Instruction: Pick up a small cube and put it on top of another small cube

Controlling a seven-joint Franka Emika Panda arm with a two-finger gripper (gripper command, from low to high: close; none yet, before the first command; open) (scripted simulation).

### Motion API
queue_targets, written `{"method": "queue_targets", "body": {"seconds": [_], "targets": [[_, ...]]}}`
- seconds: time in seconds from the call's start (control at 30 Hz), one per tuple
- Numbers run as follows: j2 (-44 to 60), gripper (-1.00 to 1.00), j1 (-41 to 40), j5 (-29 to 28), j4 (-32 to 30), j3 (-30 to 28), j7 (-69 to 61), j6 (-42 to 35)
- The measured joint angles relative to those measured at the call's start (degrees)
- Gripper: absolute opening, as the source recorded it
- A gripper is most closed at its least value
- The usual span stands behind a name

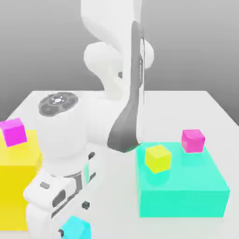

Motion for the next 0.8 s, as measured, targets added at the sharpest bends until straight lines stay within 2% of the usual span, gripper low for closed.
{"method": "queue_targets", "body": {"seconds": [0.03, 0.27, 0.43, 0.7, 0.8], "targets": [[1.2, -1.0, -0.7, 0.7, 0.3, 0.9, -0.6, 0.9], [1.1, -1.0, -0.7, 0.6, 0.2, 0.8, -0.5, 0.7], [-7.7, -1.0, 2.9, -5.1, -2.1, -3.2, 3.6, -5.7], [-20.4, -1.0, 10.0, -3.5, -9.3, 4.9, 1.5, -14.0], [-25.7, -1.0, 15.1, -4.0, -12.3, 7.4, 1.3, -16.7]]}}
